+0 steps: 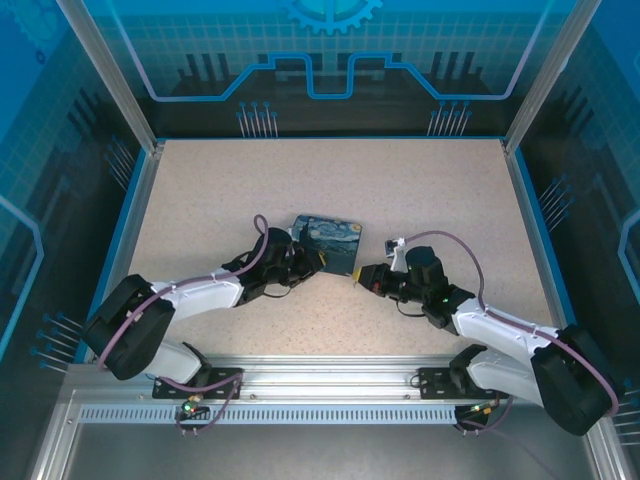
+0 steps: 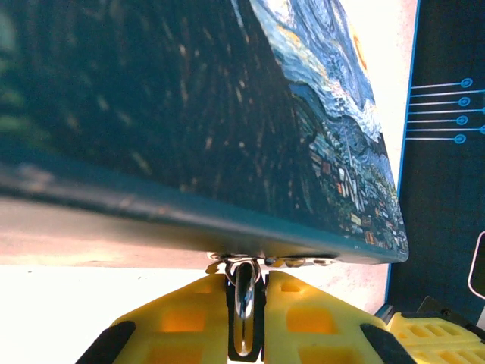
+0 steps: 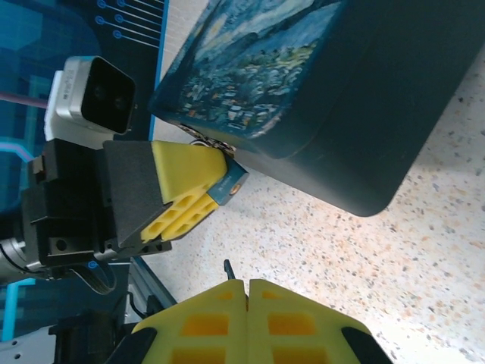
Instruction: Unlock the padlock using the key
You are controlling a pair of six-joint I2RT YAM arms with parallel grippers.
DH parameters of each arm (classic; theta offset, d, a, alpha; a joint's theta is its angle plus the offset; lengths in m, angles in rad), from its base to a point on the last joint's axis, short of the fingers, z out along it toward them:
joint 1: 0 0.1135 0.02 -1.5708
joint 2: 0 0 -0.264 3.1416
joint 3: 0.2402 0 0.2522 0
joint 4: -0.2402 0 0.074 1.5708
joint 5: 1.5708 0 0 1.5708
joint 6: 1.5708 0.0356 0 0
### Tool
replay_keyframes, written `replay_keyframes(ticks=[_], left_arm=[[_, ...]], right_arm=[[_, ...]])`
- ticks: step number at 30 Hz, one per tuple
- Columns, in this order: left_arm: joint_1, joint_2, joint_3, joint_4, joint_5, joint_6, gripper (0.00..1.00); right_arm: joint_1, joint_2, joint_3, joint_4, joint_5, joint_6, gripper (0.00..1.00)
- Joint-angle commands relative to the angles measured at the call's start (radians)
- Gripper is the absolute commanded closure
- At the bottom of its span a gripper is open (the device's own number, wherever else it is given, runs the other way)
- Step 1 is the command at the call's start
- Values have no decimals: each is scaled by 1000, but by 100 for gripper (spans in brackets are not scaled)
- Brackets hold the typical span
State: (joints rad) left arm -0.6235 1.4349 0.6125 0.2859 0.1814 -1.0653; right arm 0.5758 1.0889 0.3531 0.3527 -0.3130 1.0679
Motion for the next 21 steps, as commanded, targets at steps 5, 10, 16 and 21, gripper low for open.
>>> replay_keyframes(ticks=[5, 10, 16, 21], left_arm=[[9, -19, -19, 136, 26, -91, 100], [9, 10, -38, 204, 37, -136, 100], [10, 21, -53, 224, 36, -127, 100], [9, 12, -73, 207, 18, -99, 100]], right_arm=[[15, 38, 1, 116, 21, 73, 100], [24, 101, 6, 177, 16, 96, 100], [41, 130, 10, 214, 27, 99, 100], [41, 123, 29, 183, 29, 87, 100]])
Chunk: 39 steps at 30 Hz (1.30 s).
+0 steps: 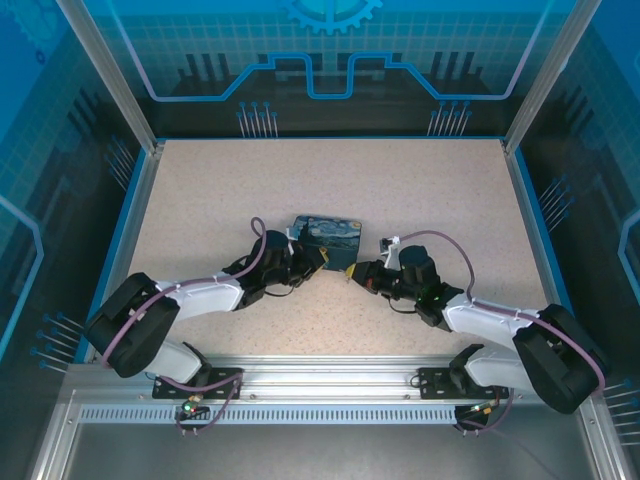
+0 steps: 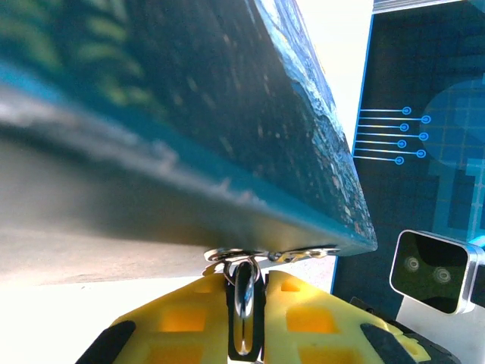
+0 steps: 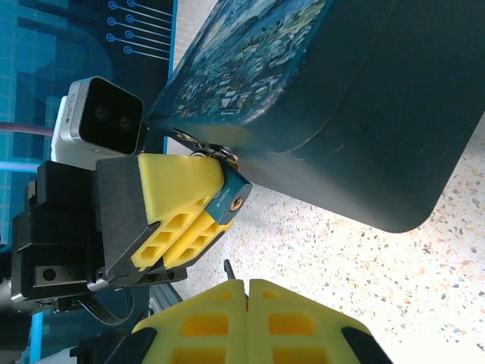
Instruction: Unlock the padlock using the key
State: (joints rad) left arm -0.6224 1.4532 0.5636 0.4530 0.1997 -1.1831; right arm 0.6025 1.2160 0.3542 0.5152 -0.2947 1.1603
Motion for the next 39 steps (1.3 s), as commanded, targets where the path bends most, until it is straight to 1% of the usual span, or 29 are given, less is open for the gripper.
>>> replay_keyframes(ticks=[1, 6, 10, 17, 22, 28, 32, 34, 39], left_arm=[[8, -6, -30, 42, -2, 24, 100], [7, 2, -48, 50, -18, 44, 100], [0, 32, -50, 48, -33, 98, 100], [-28, 70, -48, 12, -90, 264, 100], [-48, 93, -54, 1, -128, 361, 100], [-57, 108, -53, -6, -148, 411, 99], [-64, 118, -52, -12, -160, 438, 95], [-68, 123, -54, -14, -167, 448, 91], [-72, 139, -71, 8, -175, 452, 87]], right_arm=[[15, -4, 27, 20, 11, -5, 100], [17, -1, 14, 17, 29, -7, 100], [20, 0, 4, 23, 34, -4, 100], [22, -31, 14, -18, 54, -18, 100], [11, -27, 62, -73, 71, -48, 100], [-28, 60, 130, -62, 67, -56, 100], [-41, 132, 172, -42, 63, -49, 100], [-45, 169, 187, -33, 66, -47, 100], [-56, 234, 196, 5, 59, -30, 100]])
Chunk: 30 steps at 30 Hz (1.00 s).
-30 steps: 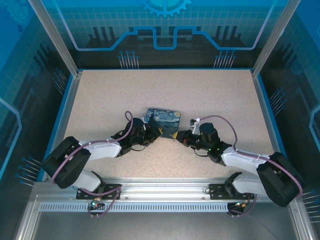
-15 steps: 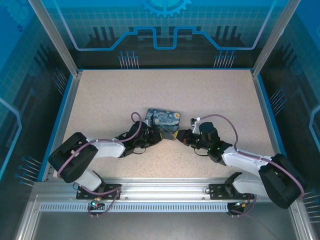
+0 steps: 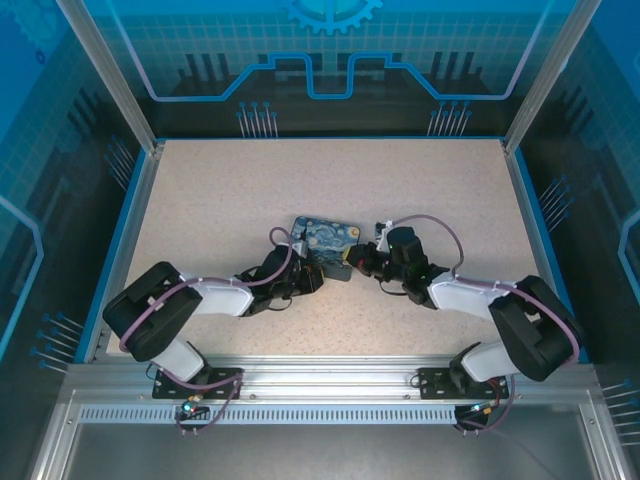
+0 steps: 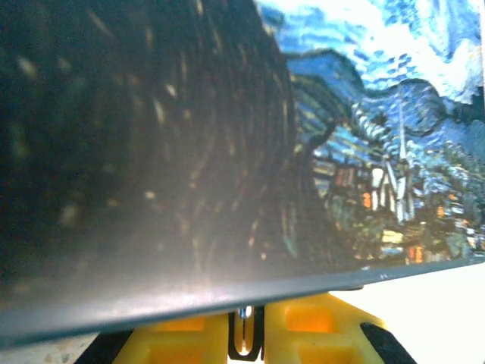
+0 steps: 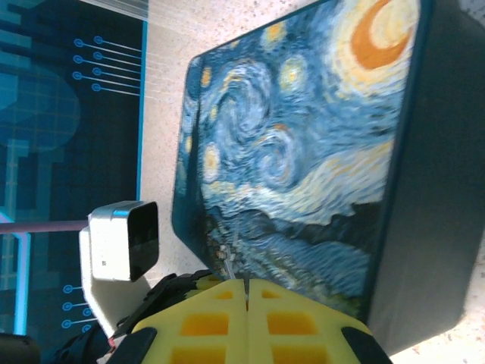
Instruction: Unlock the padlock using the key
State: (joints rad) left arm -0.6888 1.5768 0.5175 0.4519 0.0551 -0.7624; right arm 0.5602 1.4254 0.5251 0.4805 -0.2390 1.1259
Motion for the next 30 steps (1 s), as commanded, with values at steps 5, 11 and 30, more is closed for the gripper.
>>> replay_keyframes(ticks=[5, 11, 30], left_arm=[[-8, 35, -45, 51, -33, 19, 81], [-13, 61, -63, 96, -38, 5, 77], [-24, 96, -71, 130, -58, -12, 85]], right_arm=[[-16, 46, 24, 41, 5, 3, 100], [-16, 55, 29, 38, 1, 0, 100], [-23, 67, 37, 40, -8, -4, 100]])
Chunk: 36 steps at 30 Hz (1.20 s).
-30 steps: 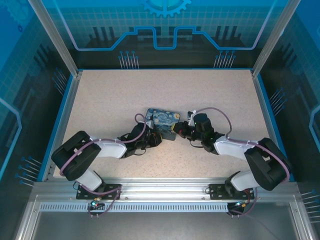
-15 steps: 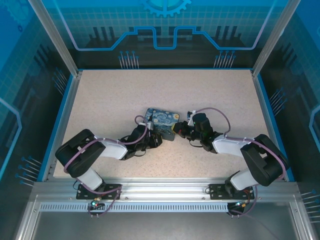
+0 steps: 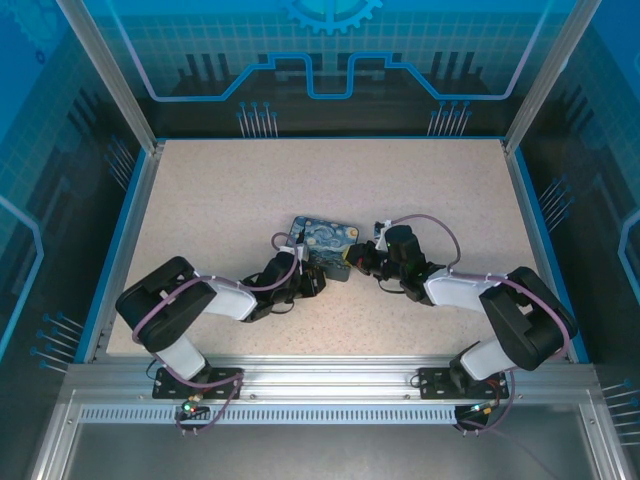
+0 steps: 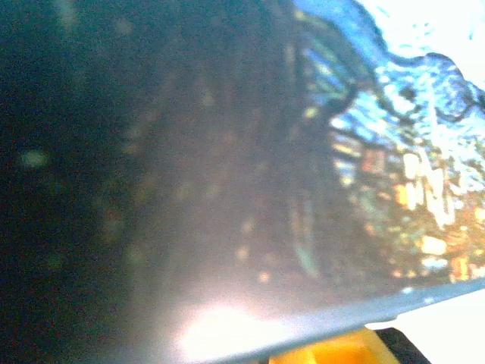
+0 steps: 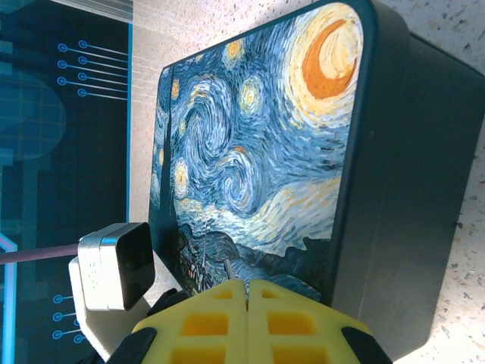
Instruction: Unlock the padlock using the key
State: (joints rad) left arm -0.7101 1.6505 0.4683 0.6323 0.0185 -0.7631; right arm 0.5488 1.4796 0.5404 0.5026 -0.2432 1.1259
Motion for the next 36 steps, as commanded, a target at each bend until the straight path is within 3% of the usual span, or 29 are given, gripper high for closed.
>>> replay_keyframes(ticks=[1, 9, 19, 27, 36], left_arm=[[-3, 18, -20, -54, -19, -14, 88], [-3, -94, 29, -191, 35, -54, 99], [5, -220, 123, -369, 127, -122, 100], [30, -178, 131, -269, 196, -219, 100], [43, -89, 119, -59, 264, -364, 100]], right_arm=[[-13, 13, 22, 17, -5, -4, 100], [-28, -21, 39, -13, -31, -21, 100], [-27, -226, 14, -121, -93, -60, 100], [-19, -359, -92, -124, -99, -31, 100], [-7, -369, -184, -67, -103, 15, 100]])
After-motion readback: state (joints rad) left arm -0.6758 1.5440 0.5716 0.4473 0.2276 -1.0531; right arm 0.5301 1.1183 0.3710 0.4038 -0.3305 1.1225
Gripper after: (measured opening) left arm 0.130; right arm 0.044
